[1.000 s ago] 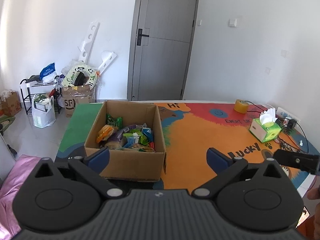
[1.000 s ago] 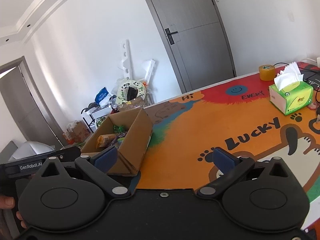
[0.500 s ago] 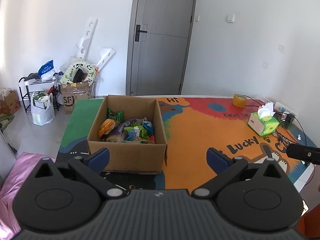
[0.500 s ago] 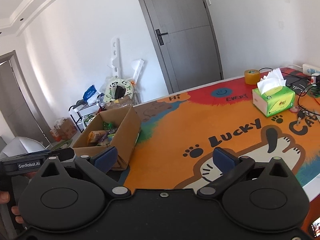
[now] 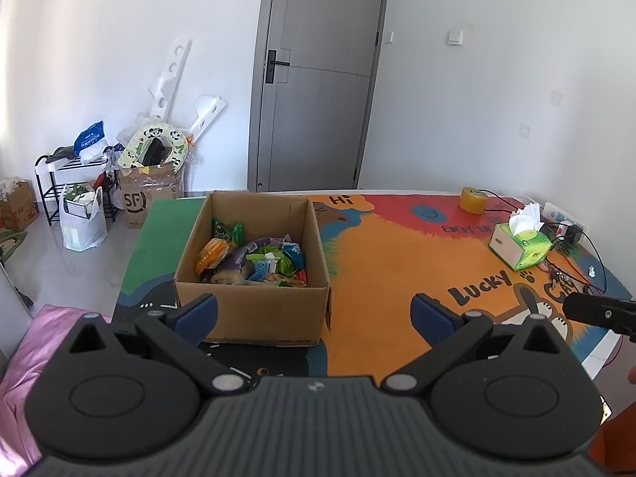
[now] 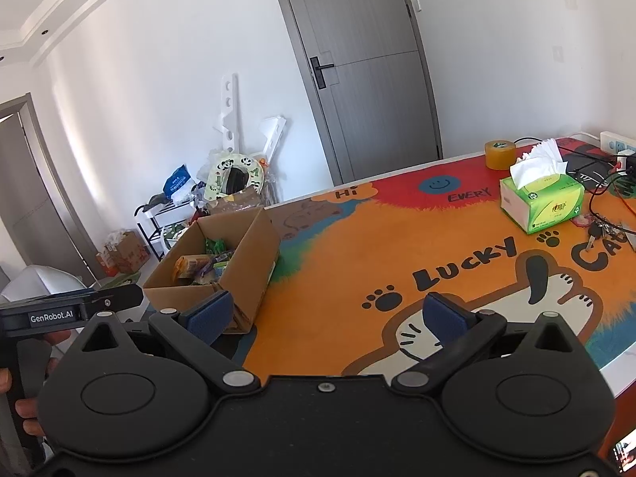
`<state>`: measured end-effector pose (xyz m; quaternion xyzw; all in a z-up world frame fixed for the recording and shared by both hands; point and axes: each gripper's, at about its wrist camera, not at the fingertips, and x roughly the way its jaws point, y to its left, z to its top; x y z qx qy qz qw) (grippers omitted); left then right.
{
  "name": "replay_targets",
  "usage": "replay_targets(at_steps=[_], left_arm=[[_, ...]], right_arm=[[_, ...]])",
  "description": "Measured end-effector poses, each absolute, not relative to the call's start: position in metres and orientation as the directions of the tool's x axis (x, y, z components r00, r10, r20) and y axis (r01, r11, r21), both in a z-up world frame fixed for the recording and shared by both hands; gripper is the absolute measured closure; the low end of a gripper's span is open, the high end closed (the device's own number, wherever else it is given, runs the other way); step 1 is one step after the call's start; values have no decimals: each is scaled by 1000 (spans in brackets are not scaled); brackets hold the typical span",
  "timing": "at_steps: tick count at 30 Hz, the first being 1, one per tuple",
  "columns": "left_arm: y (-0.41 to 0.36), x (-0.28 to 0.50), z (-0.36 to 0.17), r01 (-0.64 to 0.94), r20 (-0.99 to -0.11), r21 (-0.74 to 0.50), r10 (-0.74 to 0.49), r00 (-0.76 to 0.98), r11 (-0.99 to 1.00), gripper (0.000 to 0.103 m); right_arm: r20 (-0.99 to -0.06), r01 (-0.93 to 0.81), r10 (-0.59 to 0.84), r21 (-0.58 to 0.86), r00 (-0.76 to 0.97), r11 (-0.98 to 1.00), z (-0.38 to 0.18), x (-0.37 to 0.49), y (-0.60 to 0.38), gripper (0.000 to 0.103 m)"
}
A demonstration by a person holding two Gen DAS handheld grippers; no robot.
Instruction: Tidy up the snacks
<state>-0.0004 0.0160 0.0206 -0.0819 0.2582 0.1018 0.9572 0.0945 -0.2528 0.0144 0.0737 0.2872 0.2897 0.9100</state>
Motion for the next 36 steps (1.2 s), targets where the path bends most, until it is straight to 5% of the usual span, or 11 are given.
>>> replay_targets(at_steps=[36], left_arm=[[27,-4,23,-254,-501,-115,164,850,960,1]], right_arm=[[-488,-490,580,312,653,814,13,97,-251,0]])
